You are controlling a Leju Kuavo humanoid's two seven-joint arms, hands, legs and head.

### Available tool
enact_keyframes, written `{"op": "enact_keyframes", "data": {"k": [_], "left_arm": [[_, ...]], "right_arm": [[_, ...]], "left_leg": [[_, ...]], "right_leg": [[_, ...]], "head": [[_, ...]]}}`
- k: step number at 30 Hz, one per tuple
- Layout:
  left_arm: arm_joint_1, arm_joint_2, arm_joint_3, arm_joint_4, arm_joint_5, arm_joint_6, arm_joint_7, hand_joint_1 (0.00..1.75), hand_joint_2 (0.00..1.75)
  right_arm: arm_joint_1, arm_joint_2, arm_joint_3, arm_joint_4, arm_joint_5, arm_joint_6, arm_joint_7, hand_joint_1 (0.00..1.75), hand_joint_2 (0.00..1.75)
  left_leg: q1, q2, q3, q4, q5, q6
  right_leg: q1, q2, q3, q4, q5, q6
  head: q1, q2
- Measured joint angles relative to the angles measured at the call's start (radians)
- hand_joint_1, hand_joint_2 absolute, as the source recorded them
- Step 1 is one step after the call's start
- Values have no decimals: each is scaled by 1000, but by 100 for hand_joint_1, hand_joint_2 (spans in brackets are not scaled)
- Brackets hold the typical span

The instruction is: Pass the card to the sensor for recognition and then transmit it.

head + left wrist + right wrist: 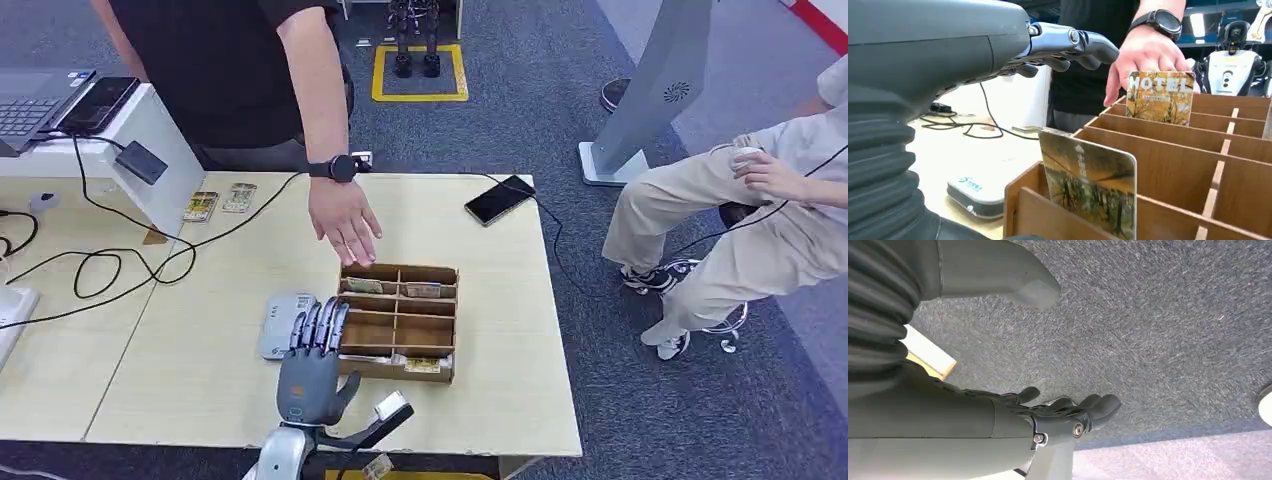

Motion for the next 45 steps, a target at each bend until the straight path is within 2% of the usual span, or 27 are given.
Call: {"op": "enact_keyframes", "data": {"k": [8,9,10,12,16,24,34,45], "left_arm": [[7,7,-7,-5,0,0,3,0,175],[8,9,-9,-9,0,0,4,52,175],[8,10,-10,-13,0,0,3,175,175],[8,10,-11,-14,0,0,-12,175,175],[1,14,-23,7,0,-1,-97,175,175],[-26,16,-43,93,4,-2,-158,175,175],[-80,8,-48,182,7,-2,-210,175,175],[-92,2,-53,211,7,-3,-194,175,175]], "right_arm": [[0,0,0,4,-2,0,-6,0,175],[0,0,0,5,-2,0,-7,0,175],[0,0,0,5,-3,0,-9,0,175],[0,0,0,7,-2,0,-9,0,175],[-1,0,0,14,1,0,-18,0,175],[-4,0,0,26,-2,0,-33,0,175],[-6,-1,0,35,3,0,-38,0,175],[-6,-2,0,39,2,0,-42,0,175]], "left_leg": [[0,0,0,0,0,0],[0,0,0,0,0,0],[0,0,0,0,0,0],[0,0,0,0,0,0],[0,0,0,0,0,0],[0,0,0,0,0,0],[0,0,1,0,0,0],[0,-2,5,0,0,0]], "right_leg": [[0,0,0,0,0,0],[0,0,0,0,0,0],[0,0,0,0,0,0],[0,0,0,0,0,0],[0,0,0,0,0,0],[0,0,0,0,0,0],[0,-1,1,0,0,0],[0,-3,7,0,0,0]], "head": [[0,0],[0,0],[0,0],[0,0],[0,0],[0,0],[0,0],[0,0]]}}
